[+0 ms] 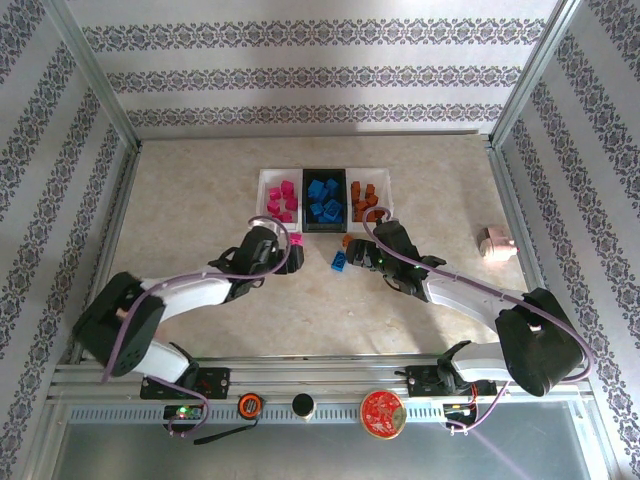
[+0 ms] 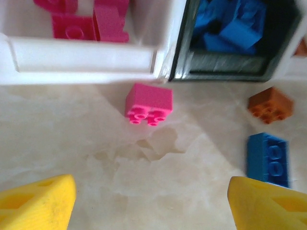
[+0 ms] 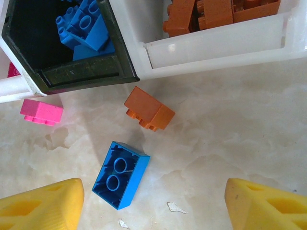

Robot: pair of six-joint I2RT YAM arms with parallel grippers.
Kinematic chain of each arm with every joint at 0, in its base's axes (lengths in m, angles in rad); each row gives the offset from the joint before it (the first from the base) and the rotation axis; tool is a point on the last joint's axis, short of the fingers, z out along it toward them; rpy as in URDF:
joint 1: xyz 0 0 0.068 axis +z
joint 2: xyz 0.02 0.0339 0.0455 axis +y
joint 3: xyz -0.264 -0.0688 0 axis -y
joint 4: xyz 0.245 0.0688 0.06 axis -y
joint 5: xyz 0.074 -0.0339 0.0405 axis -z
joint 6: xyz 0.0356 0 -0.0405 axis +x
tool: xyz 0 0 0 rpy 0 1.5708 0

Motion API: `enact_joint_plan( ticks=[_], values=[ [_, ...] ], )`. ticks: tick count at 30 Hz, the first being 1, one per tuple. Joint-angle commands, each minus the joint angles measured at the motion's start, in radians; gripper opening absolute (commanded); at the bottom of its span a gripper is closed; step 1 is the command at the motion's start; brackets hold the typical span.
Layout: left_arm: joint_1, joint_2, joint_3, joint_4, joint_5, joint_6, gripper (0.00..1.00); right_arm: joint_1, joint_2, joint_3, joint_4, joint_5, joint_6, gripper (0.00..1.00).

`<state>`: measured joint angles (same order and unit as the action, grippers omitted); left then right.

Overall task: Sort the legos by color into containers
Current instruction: Pick up the lego from the center of the table.

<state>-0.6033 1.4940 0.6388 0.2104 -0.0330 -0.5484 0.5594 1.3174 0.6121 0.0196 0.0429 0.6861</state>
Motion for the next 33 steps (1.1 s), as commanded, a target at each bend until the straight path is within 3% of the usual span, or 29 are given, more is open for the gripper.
enact_joint_plan(
  ticks=[1, 13, 21, 27, 33],
  values=[
    [-0.012, 0.117, 0.071, 0.085, -0.062, 0.076, 0.81, 0.011, -0.011, 0.015, 0.012, -0.009, 0.017, 0.78],
    [-0.012, 0.312, 0.197, 0.145, -0.147, 0.176, 0.7, 0.012, -0.068, 0.003, -0.014, -0.008, 0.0, 0.78],
    [-0.012, 0.371, 0.229, 0.161, -0.163, 0.19, 0.5, 0.013, -0.088, 0.0, -0.019, 0.001, 0.004, 0.77],
    [-0.023, 0.305, 0.18, 0.21, -0.132, 0.166, 0.32, 0.013, -0.101, -0.005, -0.025, 0.011, 0.004, 0.77],
    [-0.049, 0.126, 0.089, 0.189, -0.133, 0.125, 0.3, 0.011, -0.11, -0.018, -0.014, 0.023, 0.013, 0.78]
  ],
)
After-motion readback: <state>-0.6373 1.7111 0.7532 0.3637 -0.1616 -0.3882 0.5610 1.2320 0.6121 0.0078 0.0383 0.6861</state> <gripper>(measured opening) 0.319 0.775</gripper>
